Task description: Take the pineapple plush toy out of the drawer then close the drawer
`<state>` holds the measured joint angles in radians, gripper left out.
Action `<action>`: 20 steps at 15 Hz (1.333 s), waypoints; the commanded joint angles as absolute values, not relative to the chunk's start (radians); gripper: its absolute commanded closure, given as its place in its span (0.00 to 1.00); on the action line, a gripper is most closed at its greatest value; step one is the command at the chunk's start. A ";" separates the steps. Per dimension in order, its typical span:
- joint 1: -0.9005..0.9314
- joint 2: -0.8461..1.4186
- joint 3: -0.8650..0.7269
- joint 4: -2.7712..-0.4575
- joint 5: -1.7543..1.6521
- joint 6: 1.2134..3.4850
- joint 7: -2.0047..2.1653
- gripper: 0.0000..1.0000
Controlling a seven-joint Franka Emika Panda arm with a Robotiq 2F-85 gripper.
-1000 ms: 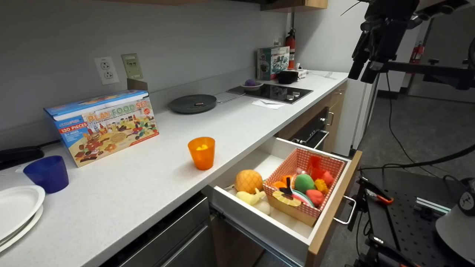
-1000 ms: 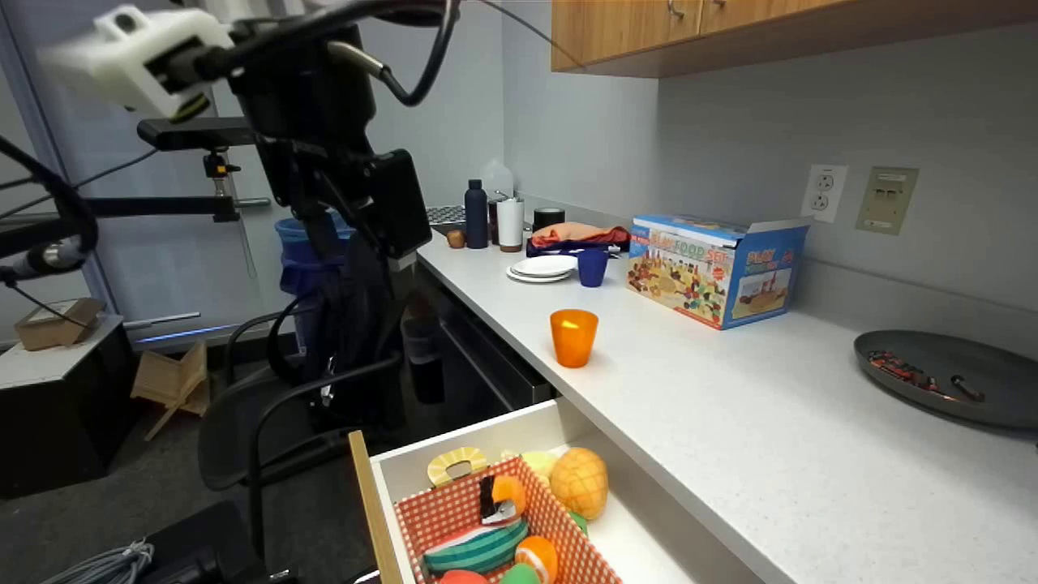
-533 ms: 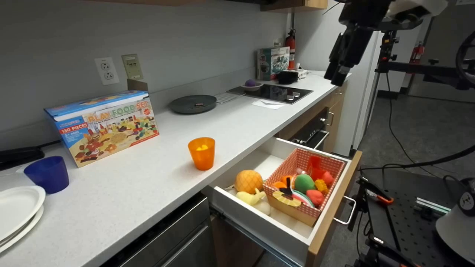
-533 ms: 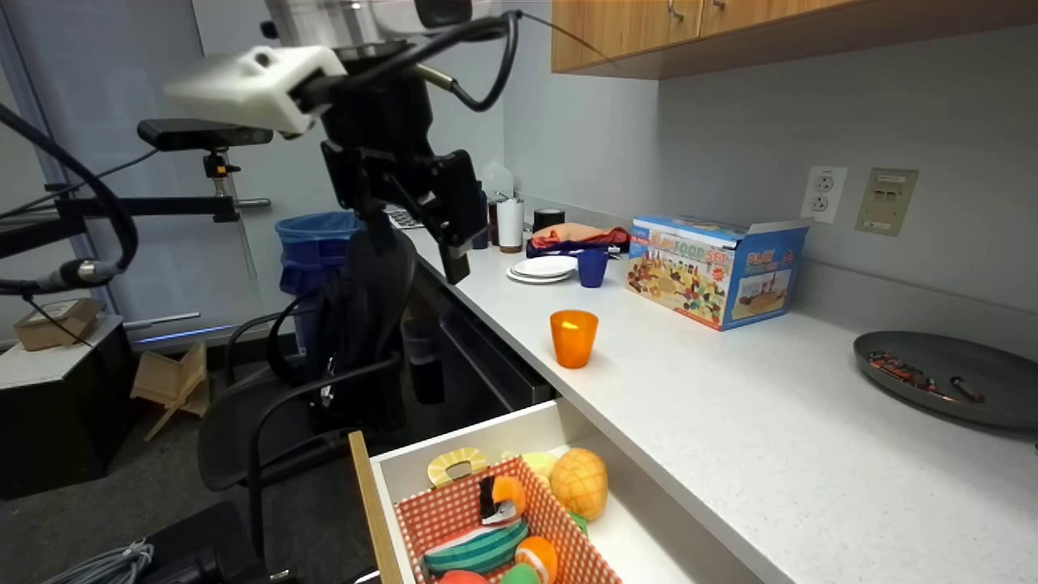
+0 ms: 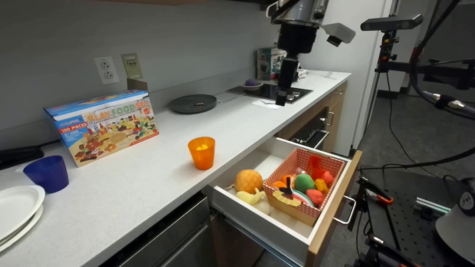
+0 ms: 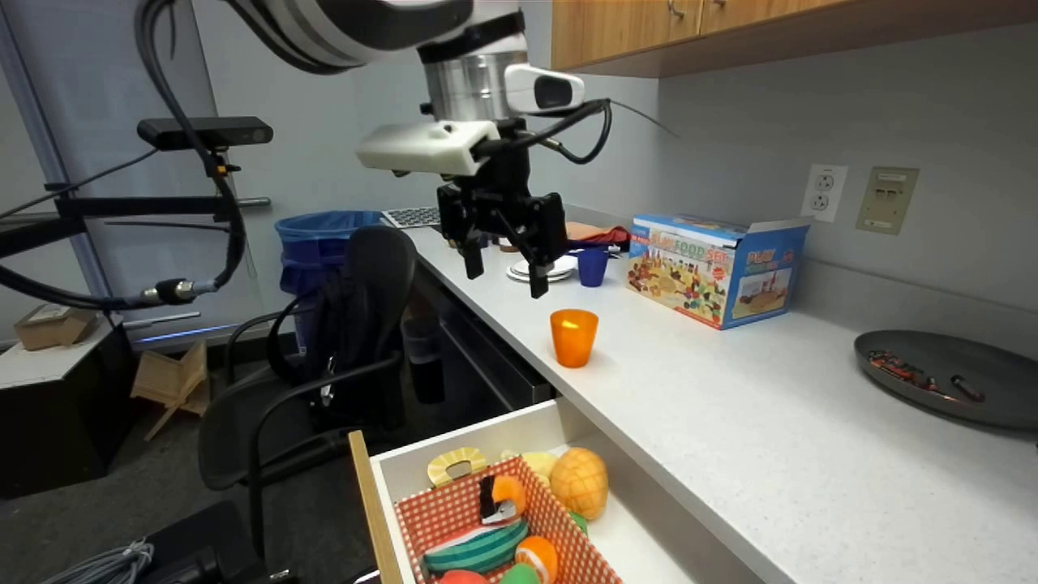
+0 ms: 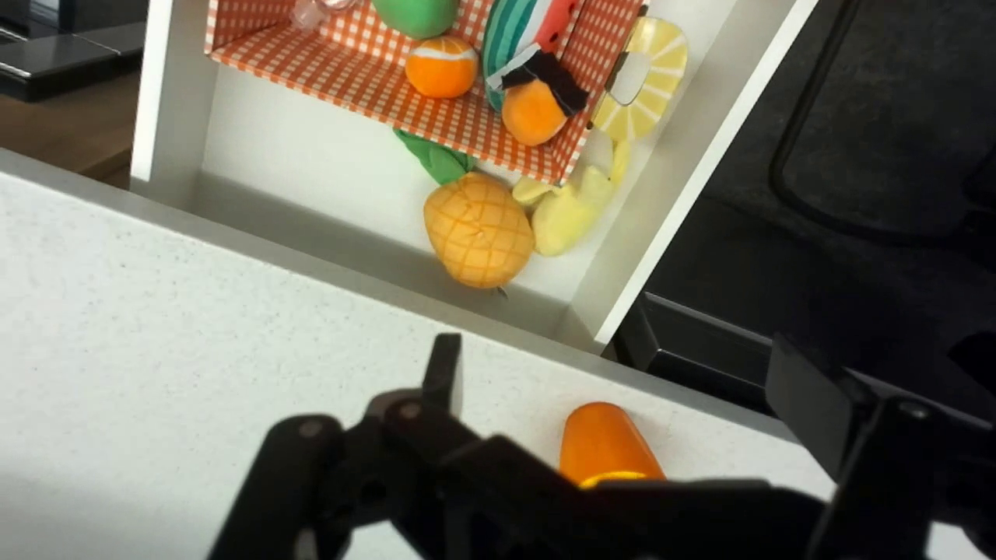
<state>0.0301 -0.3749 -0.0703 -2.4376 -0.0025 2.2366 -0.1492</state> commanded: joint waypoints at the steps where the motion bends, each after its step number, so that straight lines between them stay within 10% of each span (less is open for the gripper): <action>1: -0.016 -0.119 -0.034 -2.249 -0.095 2.265 -0.059 0.00; 7: -0.035 0.238 -0.064 -1.972 -0.196 2.273 0.070 0.00; 20: -0.043 0.188 -0.068 -2.080 -0.161 2.310 0.023 0.00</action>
